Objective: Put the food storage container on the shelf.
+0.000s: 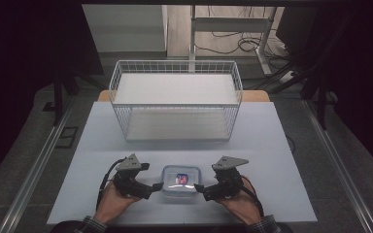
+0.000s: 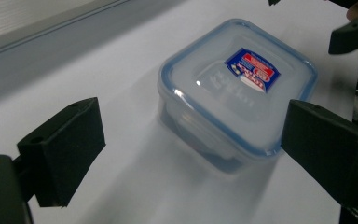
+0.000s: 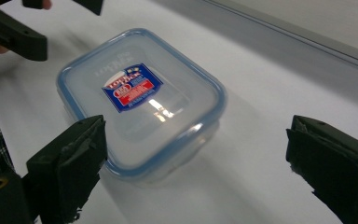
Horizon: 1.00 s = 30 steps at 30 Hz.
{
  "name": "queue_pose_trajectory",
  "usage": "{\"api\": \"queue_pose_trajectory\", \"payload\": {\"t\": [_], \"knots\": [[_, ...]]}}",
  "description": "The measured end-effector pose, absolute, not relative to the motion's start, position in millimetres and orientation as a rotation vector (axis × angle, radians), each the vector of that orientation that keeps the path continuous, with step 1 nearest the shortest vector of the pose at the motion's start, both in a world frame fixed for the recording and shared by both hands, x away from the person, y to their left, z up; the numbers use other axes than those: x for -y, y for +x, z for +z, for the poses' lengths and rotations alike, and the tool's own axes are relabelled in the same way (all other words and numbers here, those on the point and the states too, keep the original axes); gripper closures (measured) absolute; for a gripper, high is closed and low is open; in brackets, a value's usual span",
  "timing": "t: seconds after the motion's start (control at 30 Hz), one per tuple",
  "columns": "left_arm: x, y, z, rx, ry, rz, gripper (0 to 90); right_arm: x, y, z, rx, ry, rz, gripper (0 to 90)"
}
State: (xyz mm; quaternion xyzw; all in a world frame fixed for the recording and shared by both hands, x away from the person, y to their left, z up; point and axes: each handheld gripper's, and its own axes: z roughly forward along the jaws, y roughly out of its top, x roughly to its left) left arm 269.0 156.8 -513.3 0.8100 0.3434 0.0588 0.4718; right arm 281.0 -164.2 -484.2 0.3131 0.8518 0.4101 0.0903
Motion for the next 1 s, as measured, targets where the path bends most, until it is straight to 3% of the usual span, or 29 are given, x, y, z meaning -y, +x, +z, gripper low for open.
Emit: {"api": "queue_pose_trajectory", "payload": {"t": [0.37, 0.5, 0.67, 0.7, 0.8, 0.9, 1.0], "knots": [[-136.2, 290.9, -521.8, -0.817, 2.033, 0.066, 4.3, 149.1, 290.8, -494.8, -2.604, 0.935, 1.211, 4.9], [-134.0, 294.1, -529.7, -0.808, 2.026, -0.048, 4.3, 147.9, 293.3, -501.8, -2.651, 0.961, 1.205, 4.9], [-130.2, 292.1, -531.7, -0.78, 2.026, -0.147, 11.7, 148.2, 296.8, -506.1, -2.706, 1.024, 1.254, 6.2], [-127.8, 289.4, -531.6, -0.777, 2.038, -0.155, 10.6, 148.0, 296.5, -508.6, -2.744, 1.032, 1.263, 10.4], [-126.4, 285.3, -529.7, -0.772, 2.057, -0.135, 13.2, 144.9, 292.4, -509.0, -2.757, 1.021, 1.24, 8.3], [-129.8, 278.9, -528.6, -0.784, 2.04, -0.16, 24.6, 147.8, 289.1, -503.5, -2.74, 1.008, 1.222, 12.4], [-132.2, 277.8, -528.4, -0.787, 2.037, -0.174, 28.8, 151.9, 287.9, -502.0, -2.728, 1.035, 1.237, 16.5]]}}
